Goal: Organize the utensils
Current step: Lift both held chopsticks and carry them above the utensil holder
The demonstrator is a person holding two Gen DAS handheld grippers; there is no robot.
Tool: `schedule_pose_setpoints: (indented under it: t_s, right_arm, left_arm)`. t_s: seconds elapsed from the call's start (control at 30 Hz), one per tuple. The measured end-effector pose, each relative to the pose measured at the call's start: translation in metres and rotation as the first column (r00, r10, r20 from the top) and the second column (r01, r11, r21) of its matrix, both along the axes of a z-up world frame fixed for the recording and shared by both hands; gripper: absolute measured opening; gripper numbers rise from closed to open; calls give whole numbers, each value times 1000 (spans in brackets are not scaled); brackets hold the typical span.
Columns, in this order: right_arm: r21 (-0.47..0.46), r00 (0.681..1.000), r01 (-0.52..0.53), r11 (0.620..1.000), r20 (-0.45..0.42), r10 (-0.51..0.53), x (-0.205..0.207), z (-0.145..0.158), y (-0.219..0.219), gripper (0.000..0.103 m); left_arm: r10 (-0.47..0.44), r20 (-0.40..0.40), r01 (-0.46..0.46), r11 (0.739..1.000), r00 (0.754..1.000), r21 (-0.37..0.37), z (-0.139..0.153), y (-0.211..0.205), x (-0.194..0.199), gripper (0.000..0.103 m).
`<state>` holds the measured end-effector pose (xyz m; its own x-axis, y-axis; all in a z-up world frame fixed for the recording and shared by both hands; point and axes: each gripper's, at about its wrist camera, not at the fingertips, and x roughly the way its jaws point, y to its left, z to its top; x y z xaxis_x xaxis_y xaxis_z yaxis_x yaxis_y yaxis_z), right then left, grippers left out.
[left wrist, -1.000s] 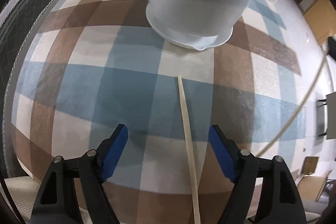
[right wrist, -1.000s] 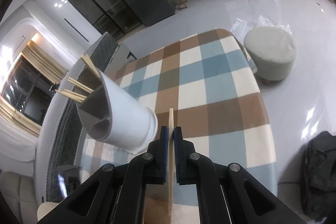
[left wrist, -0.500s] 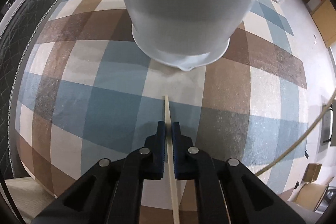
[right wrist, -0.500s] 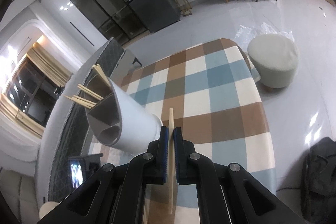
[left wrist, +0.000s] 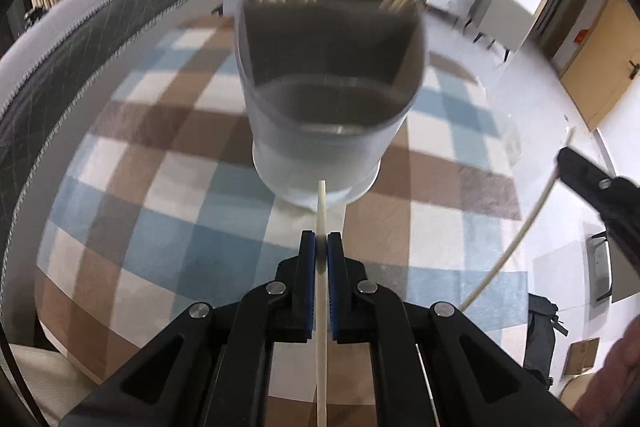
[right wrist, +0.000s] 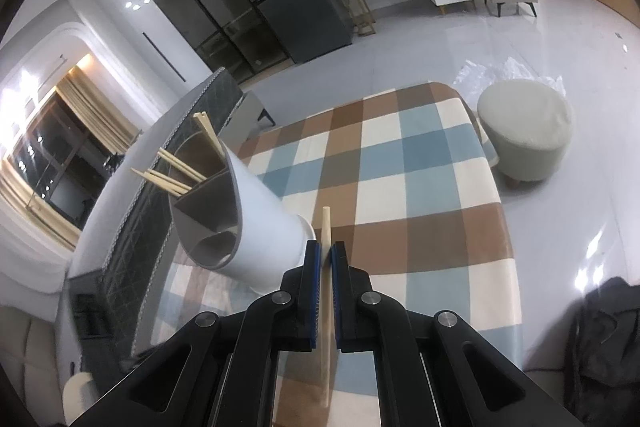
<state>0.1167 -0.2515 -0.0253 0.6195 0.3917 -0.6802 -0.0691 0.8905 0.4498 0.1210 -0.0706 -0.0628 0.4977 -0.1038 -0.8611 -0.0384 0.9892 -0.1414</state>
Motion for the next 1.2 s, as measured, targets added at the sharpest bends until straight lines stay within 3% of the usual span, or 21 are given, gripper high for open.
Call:
schedule_pose_setpoints:
  t_s: [0.3, 0.57, 1.2]
  right_arm:
    - [-35, 998, 45, 998, 54, -43, -26, 12, 3, 5]
    - [-114, 995, 33, 993, 102, -21, -52, 19, 25, 5]
    - [-143, 989, 69, 987, 138, -49, -98, 15, 56, 5]
  left_arm:
    - [-58, 97, 60, 998, 994, -22, 25, 9, -30, 1]
    - [-101, 119, 105, 994, 988, -31, 44, 21, -47, 1]
    - [-169, 130, 177, 983, 977, -52, 62, 43, -68, 1]
